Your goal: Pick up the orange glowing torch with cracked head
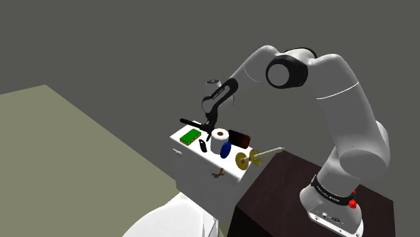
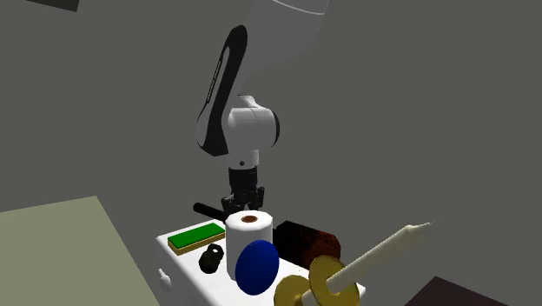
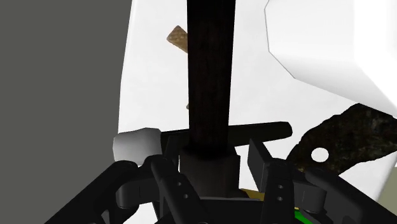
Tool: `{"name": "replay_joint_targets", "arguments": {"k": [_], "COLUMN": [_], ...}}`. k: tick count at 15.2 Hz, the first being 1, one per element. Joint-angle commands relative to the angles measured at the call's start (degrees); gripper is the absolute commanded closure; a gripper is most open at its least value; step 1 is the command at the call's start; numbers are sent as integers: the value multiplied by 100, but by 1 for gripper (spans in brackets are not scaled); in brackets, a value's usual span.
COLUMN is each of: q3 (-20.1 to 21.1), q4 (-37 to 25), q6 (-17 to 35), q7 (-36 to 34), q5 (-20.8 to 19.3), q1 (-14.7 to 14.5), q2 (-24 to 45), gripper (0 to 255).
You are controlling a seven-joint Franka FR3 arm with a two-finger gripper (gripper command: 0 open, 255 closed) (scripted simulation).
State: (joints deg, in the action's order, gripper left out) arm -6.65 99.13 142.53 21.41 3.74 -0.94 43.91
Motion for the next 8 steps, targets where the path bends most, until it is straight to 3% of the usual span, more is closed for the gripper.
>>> {"name": "replay_joint_targets", "arguments": {"k": [1,8], "q3": [1,-11], "q4": [0,41], "q6": [-1,-83], "q7": [-1,-3], "q5": [1,-10], "q1": [-1,-10], "q2": [1,-122], "gripper": [255,255]}}
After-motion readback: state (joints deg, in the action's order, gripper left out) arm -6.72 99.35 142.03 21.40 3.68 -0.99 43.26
